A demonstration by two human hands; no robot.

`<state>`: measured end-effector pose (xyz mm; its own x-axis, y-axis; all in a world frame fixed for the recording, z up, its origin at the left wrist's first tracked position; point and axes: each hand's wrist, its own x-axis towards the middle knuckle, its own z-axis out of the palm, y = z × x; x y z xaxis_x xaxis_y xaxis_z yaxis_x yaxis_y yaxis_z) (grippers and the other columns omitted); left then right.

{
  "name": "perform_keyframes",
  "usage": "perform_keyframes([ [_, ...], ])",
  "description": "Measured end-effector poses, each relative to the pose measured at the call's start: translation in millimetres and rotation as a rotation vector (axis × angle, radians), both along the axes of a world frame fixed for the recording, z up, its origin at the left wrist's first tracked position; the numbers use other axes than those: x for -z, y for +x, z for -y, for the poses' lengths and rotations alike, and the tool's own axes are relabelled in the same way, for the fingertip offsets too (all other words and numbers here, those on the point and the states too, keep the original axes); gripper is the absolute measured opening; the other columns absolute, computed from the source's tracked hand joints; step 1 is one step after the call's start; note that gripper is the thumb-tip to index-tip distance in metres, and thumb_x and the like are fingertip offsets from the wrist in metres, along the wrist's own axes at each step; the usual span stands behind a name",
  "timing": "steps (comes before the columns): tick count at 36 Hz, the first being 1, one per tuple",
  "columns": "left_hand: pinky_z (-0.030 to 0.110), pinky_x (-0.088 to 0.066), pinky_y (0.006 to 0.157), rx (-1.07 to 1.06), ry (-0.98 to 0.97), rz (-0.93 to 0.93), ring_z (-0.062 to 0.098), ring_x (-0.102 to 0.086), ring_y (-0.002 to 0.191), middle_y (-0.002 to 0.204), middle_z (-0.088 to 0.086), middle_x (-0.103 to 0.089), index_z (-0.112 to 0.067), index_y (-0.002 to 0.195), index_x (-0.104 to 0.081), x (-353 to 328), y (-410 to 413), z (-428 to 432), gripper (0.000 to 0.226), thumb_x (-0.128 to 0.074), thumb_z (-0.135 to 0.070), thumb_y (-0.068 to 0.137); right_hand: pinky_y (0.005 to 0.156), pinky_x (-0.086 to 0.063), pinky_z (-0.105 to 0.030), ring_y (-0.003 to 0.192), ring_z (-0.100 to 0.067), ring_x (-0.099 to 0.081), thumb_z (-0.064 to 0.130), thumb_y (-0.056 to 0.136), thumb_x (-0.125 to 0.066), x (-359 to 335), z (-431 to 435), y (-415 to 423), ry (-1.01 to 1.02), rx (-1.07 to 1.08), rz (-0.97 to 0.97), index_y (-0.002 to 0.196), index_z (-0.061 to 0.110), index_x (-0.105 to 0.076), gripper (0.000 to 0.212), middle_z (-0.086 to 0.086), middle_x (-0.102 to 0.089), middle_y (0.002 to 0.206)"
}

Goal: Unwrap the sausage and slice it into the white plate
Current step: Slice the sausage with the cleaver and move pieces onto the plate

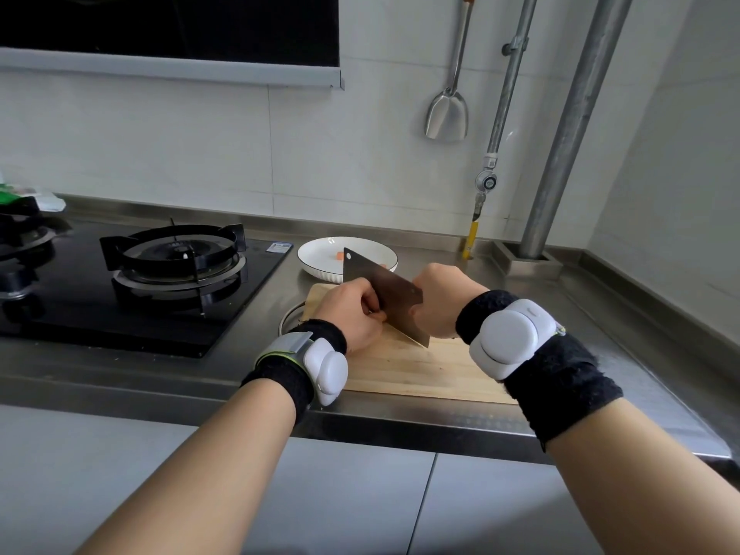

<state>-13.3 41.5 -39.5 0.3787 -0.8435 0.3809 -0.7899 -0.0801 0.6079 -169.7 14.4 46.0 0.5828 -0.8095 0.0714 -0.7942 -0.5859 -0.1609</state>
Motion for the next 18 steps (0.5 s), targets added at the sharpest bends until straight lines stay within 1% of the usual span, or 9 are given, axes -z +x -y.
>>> perform_keyframes([
  [3, 0.014, -0.030, 0.051, 0.014, 0.005, -0.009, -0.001, -0.053, 0.063, 0.067, -0.013, -0.057, -0.028, 0.070, -0.053, 0, 0, 1, 0.020, -0.072, -0.030, 0.075, 0.065, -0.052, -0.029, 0.074, -0.024, -0.060, 0.018, 0.088, -0.053, 3, 1, -3, -0.014, 0.009, 0.012, 0.090, 0.014, -0.061, 0.009, -0.002, -0.059, 0.079],
  [6, 0.015, -0.031, 0.051, 0.014, 0.007, -0.021, 0.000, -0.053, 0.064, 0.067, -0.012, -0.057, -0.029, 0.071, -0.053, 1, 1, 1, 0.019, -0.071, -0.031, 0.075, 0.071, -0.057, -0.034, 0.079, -0.028, -0.063, 0.018, 0.088, -0.054, 5, 1, -5, -0.022, 0.022, 0.029, 0.096, 0.010, -0.066, 0.016, -0.006, -0.063, 0.084],
  [8, 0.015, -0.031, 0.052, 0.009, 0.008, -0.021, 0.001, -0.053, 0.065, 0.068, -0.012, -0.057, -0.030, 0.071, -0.053, 1, 2, 1, 0.017, -0.069, -0.030, 0.074, 0.074, -0.058, -0.036, 0.079, -0.029, -0.064, 0.018, 0.088, -0.055, 5, 1, -7, -0.030, 0.029, 0.048, 0.096, 0.010, -0.066, 0.016, -0.006, -0.063, 0.085],
  [10, 0.014, -0.030, 0.052, -0.001, 0.006, -0.011, 0.000, -0.053, 0.066, 0.070, -0.012, -0.057, -0.031, 0.071, -0.053, 2, 2, 1, 0.015, -0.067, -0.030, 0.074, 0.072, -0.056, -0.035, 0.079, -0.030, -0.063, 0.018, 0.088, -0.056, 3, 1, -8, -0.042, 0.032, 0.072, 0.092, 0.010, -0.065, 0.013, -0.007, -0.063, 0.085],
  [12, 0.014, -0.031, 0.053, -0.013, -0.003, 0.001, 0.000, -0.052, 0.067, 0.071, -0.012, -0.057, -0.031, 0.070, -0.052, 4, 3, 2, 0.014, -0.066, -0.029, 0.074, 0.066, -0.054, -0.032, 0.077, -0.030, -0.062, 0.018, 0.089, -0.056, -1, 1, -10, -0.041, 0.031, 0.100, 0.088, 0.009, -0.064, 0.012, -0.008, -0.063, 0.085],
  [14, 0.017, -0.037, 0.055, -0.023, -0.021, 0.000, 0.003, -0.054, 0.069, 0.072, -0.012, -0.057, -0.031, 0.070, -0.052, 5, 5, 4, 0.013, -0.064, -0.028, 0.073, 0.055, -0.049, -0.027, 0.067, -0.028, -0.062, 0.016, 0.090, -0.054, -3, 3, -13, -0.006, 0.034, 0.147, 0.084, 0.006, -0.064, 0.015, -0.010, -0.064, 0.078],
  [16, 0.024, -0.046, 0.063, -0.036, -0.036, -0.029, 0.010, -0.057, 0.072, 0.073, -0.012, -0.058, -0.031, 0.070, -0.054, 6, 7, 6, 0.011, -0.064, -0.026, 0.071, 0.044, -0.046, -0.024, 0.052, -0.024, -0.060, 0.015, 0.091, -0.054, -3, 6, -15, 0.046, 0.053, 0.225, 0.079, 0.004, -0.063, 0.019, -0.010, -0.064, 0.068],
  [18, 0.031, -0.051, 0.072, -0.055, -0.051, -0.057, 0.016, -0.059, 0.077, 0.074, -0.011, -0.058, -0.031, 0.071, -0.054, 7, 9, 6, 0.012, -0.063, -0.023, 0.070, 0.037, -0.042, -0.019, 0.041, -0.019, -0.055, 0.012, 0.091, -0.055, 0, 10, -19, 0.112, 0.082, 0.331, 0.076, 0.004, -0.064, 0.019, -0.006, -0.063, 0.055],
])
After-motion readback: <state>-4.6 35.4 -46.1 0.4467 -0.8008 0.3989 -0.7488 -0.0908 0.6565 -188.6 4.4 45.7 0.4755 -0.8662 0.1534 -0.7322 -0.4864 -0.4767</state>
